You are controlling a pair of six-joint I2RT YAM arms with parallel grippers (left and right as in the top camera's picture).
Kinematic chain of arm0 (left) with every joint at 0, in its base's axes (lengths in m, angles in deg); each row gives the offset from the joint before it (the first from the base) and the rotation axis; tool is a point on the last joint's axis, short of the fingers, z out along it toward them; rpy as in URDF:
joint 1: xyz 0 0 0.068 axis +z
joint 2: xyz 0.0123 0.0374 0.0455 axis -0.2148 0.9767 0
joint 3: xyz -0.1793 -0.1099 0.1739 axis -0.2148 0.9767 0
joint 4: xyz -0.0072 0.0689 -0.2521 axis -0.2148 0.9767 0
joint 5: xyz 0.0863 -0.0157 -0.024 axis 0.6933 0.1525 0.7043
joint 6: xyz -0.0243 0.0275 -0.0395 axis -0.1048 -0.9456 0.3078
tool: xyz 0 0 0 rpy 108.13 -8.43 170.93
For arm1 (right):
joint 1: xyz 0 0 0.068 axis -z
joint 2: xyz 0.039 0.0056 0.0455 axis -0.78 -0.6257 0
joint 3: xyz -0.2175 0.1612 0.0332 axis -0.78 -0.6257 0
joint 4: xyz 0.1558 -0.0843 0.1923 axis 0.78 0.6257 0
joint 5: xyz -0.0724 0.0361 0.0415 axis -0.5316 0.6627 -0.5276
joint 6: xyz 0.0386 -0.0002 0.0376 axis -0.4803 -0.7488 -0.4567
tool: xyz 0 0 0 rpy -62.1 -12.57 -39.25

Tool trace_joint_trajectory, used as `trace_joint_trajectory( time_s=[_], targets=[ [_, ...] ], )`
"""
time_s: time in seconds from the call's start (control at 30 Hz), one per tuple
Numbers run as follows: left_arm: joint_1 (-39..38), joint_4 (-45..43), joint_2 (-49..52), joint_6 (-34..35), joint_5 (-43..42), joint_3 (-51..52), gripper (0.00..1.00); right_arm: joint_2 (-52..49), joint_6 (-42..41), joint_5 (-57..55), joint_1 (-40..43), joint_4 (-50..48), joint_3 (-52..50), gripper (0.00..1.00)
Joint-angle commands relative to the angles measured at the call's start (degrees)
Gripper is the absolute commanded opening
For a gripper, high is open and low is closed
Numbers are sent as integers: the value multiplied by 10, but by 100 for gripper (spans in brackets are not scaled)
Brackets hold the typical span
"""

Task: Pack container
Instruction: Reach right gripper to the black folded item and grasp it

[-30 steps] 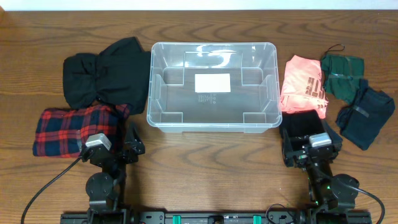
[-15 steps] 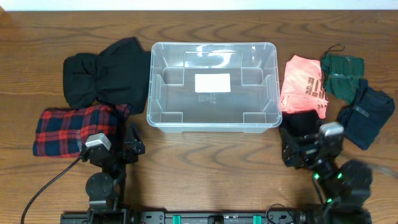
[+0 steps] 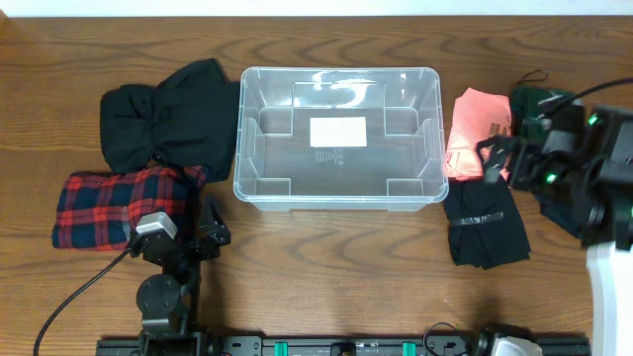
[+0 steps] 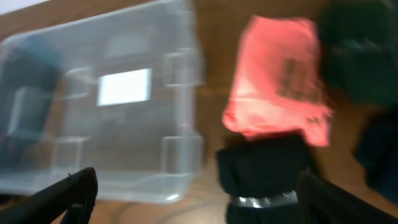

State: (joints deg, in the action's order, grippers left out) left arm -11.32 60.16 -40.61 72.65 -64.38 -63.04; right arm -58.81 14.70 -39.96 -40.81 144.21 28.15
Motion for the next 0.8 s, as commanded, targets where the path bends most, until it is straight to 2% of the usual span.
trace_joint_trajectory(
  time_s=[0.0,0.1,0.27,0.4,0.6,0.77],
  targets=[
    [3,8,-3,-8,-4,19,98,-61,-28,-6,77,21,8,99],
    [3,8,-3,-8,-4,19,98,-128,-31,11,143,34,-1,99],
    [3,8,-3,-8,-4,19,98,-223,13,-2,190,16,-27,99],
    [3,8,-3,-8,-4,19,98,-295,74,17,189,12,-34,99],
    [3,8,-3,-8,-4,19,98,-379,100,25,165,13,-35,99],
    [3,8,-3,-8,-4,19,98,-407,115,33,125,13,-37,86]
  ],
)
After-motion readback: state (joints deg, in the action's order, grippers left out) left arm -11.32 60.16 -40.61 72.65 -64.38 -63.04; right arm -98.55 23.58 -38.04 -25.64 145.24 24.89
